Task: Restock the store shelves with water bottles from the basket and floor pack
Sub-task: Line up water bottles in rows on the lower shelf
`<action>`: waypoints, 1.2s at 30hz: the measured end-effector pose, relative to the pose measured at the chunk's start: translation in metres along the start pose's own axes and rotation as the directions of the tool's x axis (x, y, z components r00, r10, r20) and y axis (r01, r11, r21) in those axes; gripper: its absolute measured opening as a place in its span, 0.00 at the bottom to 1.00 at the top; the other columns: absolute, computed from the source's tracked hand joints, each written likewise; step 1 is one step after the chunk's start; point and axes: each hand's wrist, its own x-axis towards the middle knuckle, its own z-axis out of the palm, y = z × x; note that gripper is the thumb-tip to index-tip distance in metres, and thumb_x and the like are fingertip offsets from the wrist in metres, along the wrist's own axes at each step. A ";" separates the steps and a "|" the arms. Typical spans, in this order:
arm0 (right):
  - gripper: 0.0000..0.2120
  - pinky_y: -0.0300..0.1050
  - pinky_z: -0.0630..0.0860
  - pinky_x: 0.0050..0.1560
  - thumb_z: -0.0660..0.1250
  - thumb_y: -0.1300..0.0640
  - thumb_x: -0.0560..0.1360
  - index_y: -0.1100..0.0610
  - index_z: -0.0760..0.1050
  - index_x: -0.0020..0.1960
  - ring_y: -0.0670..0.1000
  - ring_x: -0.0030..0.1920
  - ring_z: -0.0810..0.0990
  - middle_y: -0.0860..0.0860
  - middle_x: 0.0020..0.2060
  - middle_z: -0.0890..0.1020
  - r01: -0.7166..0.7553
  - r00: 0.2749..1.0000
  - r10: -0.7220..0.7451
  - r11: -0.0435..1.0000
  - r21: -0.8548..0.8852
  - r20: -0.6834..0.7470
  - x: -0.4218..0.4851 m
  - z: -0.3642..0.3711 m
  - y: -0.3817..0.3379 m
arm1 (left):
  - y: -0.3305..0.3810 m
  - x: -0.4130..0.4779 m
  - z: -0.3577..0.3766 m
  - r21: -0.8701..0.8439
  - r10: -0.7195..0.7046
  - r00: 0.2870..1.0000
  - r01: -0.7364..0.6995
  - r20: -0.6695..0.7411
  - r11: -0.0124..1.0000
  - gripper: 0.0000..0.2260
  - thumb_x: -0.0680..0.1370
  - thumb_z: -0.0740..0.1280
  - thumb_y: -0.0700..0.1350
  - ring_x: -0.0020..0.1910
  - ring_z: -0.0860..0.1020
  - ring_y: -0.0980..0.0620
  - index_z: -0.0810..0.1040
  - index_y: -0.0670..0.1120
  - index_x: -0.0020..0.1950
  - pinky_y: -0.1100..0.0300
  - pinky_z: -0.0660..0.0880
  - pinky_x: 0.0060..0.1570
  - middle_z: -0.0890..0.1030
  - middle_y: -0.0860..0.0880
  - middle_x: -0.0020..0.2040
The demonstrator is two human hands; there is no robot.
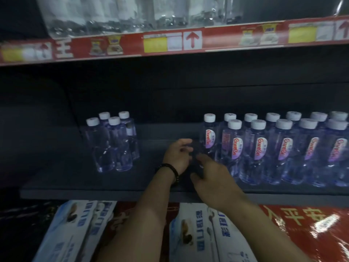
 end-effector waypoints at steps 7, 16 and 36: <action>0.13 0.41 0.79 0.58 0.65 0.60 0.81 0.47 0.77 0.62 0.44 0.54 0.82 0.42 0.52 0.83 -0.015 1.000 0.010 0.959 0.283 0.019 0.032 0.035 -0.047 | 0.002 -0.039 -0.086 0.085 0.163 0.894 -0.140 -0.417 0.986 0.17 0.75 0.61 0.33 0.49 0.84 0.40 0.83 0.53 0.44 0.44 0.82 0.51 0.85 0.47 0.44; 0.16 0.44 0.79 0.59 0.65 0.63 0.82 0.42 0.76 0.57 0.43 0.53 0.83 0.41 0.53 0.83 -0.048 0.997 0.011 0.857 0.513 0.075 0.058 0.119 -0.107 | -0.004 -0.086 -0.183 0.361 0.313 0.717 -0.093 -0.622 0.928 0.18 0.76 0.65 0.29 0.53 0.82 0.50 0.76 0.51 0.56 0.55 0.79 0.59 0.81 0.54 0.49; 0.28 0.35 0.81 0.55 0.64 0.75 0.76 0.44 0.81 0.60 0.44 0.55 0.85 0.48 0.54 0.87 -0.048 0.990 -0.044 0.790 0.611 0.133 0.067 0.134 -0.102 | -0.021 -0.076 -0.179 0.174 0.150 0.938 -0.099 -0.312 0.980 0.24 0.82 0.59 0.29 0.63 0.78 0.58 0.71 0.49 0.75 0.62 0.75 0.67 0.79 0.52 0.66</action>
